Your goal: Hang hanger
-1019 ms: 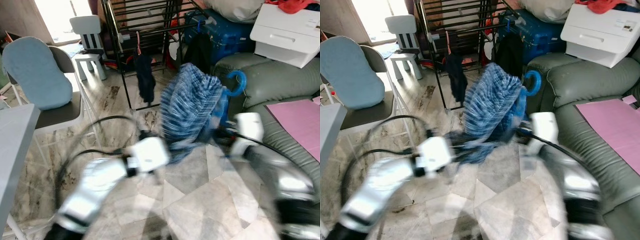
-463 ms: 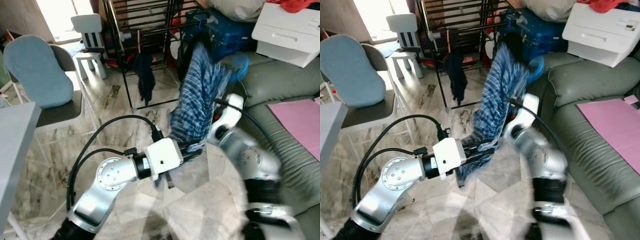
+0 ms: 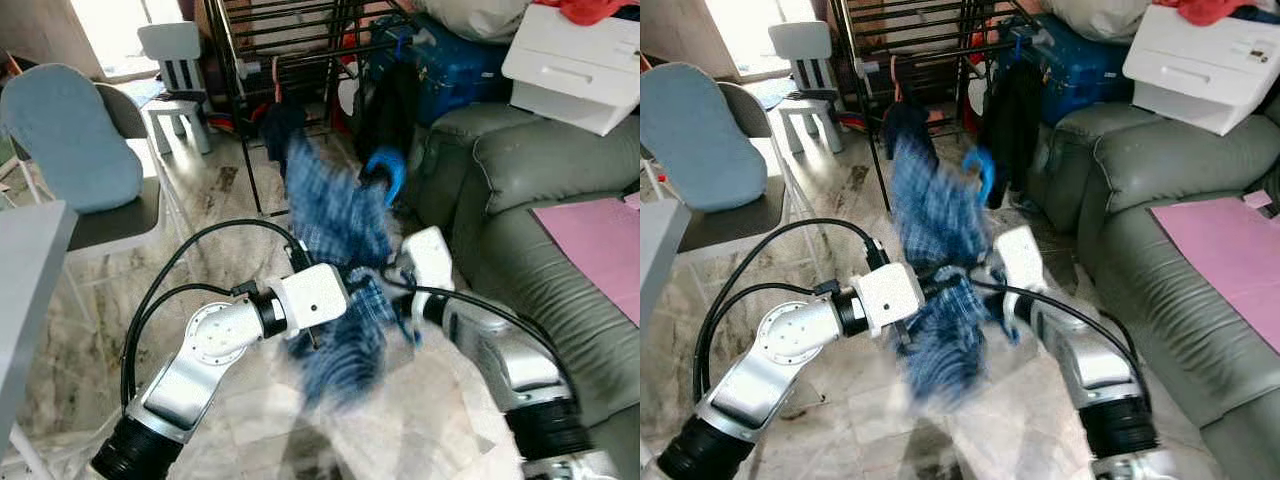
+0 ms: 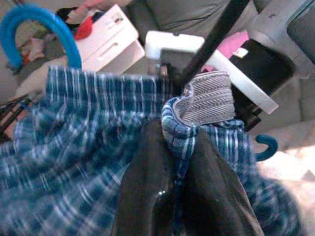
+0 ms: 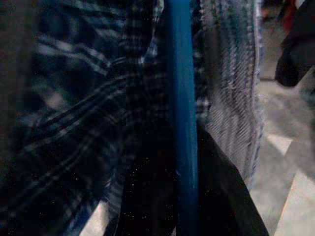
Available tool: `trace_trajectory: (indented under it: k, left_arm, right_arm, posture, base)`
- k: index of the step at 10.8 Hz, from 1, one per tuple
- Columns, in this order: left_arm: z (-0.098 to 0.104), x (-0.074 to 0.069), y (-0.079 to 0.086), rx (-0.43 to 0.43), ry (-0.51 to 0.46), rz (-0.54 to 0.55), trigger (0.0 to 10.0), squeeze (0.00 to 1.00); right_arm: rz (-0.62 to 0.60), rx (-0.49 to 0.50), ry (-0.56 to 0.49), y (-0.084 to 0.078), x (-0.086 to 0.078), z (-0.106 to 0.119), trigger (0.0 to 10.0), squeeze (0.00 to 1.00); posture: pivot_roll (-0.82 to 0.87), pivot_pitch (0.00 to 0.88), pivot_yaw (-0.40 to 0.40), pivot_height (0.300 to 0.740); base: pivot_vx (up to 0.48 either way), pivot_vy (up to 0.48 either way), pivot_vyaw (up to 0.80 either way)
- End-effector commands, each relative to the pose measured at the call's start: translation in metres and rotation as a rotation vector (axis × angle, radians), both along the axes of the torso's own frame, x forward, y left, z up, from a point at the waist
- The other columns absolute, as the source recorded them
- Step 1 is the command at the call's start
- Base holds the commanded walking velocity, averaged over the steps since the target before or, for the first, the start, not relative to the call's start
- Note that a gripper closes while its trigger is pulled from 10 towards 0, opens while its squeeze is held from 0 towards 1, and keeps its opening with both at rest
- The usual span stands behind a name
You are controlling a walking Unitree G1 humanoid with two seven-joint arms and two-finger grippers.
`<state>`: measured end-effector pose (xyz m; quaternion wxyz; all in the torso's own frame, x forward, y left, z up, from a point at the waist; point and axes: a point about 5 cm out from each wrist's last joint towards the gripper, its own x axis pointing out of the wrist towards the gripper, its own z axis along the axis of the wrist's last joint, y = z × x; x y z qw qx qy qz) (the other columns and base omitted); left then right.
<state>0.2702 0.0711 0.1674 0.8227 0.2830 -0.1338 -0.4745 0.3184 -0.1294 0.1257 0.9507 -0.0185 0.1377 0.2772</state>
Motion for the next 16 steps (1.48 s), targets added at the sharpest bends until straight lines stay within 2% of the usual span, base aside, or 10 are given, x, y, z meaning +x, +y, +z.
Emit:
trace_trajectory:
  k: [1,3,4,5,7,9,12,13,15,16]
  left_arm:
    - [-0.001,0.001,0.002,0.008,-0.005,0.016,10.0,0.0]
    - [-0.025,-0.016,-0.003,0.027,0.112,-0.029,10.0,0.0]
    - [-0.037,-0.018,0.0,0.012,0.176,0.001,10.0,0.45]
    - [-0.042,-0.011,0.01,0.0,0.157,0.071,10.0,1.0]
    - [-0.045,-0.009,0.022,-0.05,0.14,0.144,10.0,1.0]
    - [-0.046,-0.017,0.03,-0.102,0.132,0.15,10.0,1.0]
    - [-0.057,-0.037,0.04,-0.074,0.249,0.069,10.0,1.0]
    - [-0.06,-0.034,0.046,-0.046,0.23,0.095,10.0,1.0]
    - [-0.046,-0.007,0.077,0.032,0.076,0.225,10.0,1.0]
    - [-0.041,-0.001,0.083,0.054,0.047,0.235,10.0,1.0]
  right_arm:
    - [-0.049,0.02,-0.095,-0.004,0.006,0.016,10.0,0.0]
    - [-0.091,0.086,-0.179,-0.006,0.01,0.027,10.0,0.0]
    - [-0.06,0.085,-0.182,-0.003,0.009,0.025,10.0,0.0]
    - [-0.033,0.077,-0.171,-0.003,0.004,0.021,10.0,0.0]
    - [-0.031,0.067,-0.179,-0.01,0.001,0.016,10.0,0.0]
    - [-0.019,0.056,-0.181,-0.013,0.0,0.011,10.0,0.0]
    - [-0.053,0.033,-0.183,-0.023,0.0,0.005,10.0,0.0]
    - [-0.034,0.012,-0.182,-0.026,0.0,0.004,10.0,0.0]
    - [0.218,-0.056,-0.166,-0.035,-0.014,0.002,10.0,0.0]
    - [0.278,-0.095,-0.161,-0.042,-0.019,0.001,10.0,0.0]
  posture:
    - [-0.13,0.037,0.039,0.74]
    - [-0.12,0.035,0.033,0.74]
    - [-0.12,0.035,0.03,0.74]
    - [-0.12,0.032,0.023,0.74]
    - [-0.13,0.032,0.024,0.74]
    - [-0.13,0.017,0.037,0.74]
    - [-0.13,0.0,0.043,0.74]
    - [-0.12,0.0,0.027,0.74]
    - [-0.1,0.0,0.005,0.74]
    - [-0.1,0.0,0.002,0.74]
  base:
    - [0.0,0.0,0.0]
    - [0.0,0.0,0.0]
    - [0.0,0.0,0.0]
    - [0.0,0.0,0.0]
    - [0.0,0.0,0.0]
    - [0.0,0.0,0.0]
    - [0.0,0.0,0.0]
    - [0.0,0.0,0.0]
    - [0.0,0.0,0.0]
    - [0.0,0.0,0.0]
